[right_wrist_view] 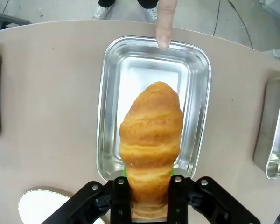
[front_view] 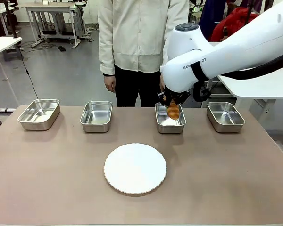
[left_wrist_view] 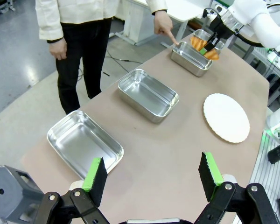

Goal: Place the bread in the container.
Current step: Place the Butter Roll into the Airtight Container indicated by the human.

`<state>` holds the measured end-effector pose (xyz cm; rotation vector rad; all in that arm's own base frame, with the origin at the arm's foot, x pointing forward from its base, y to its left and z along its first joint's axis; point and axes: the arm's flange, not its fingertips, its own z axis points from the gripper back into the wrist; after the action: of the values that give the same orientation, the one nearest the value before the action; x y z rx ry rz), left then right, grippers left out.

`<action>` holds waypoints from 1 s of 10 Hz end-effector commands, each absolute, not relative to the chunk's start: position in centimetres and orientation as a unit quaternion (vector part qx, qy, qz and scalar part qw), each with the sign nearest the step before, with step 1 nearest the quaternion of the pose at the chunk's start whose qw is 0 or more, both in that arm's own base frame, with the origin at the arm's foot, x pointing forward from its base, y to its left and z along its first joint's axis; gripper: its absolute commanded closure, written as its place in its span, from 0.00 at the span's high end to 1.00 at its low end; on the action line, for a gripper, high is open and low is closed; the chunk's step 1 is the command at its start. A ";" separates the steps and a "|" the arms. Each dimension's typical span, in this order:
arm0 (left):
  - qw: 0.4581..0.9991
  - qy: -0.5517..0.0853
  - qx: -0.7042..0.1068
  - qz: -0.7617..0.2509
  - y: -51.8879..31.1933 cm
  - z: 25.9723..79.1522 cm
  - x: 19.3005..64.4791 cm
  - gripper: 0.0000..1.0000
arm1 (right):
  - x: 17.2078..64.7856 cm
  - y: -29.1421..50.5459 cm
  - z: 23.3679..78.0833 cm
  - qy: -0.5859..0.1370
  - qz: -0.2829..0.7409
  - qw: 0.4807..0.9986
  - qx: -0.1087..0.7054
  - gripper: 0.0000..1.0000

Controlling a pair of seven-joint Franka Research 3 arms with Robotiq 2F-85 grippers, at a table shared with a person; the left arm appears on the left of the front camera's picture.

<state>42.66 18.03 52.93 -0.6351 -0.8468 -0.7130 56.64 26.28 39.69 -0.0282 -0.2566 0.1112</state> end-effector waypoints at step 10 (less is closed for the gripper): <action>0.798 -0.400 -0.298 -0.337 18.0 53.0 42.5 1.00 | 57.6 26.6 37.7 -0.107 0.035 0.993 -0.032 0.28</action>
<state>42.66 18.03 52.93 -0.6350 -0.8469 -0.7131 57.23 26.20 37.45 -0.0461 -0.2115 0.1008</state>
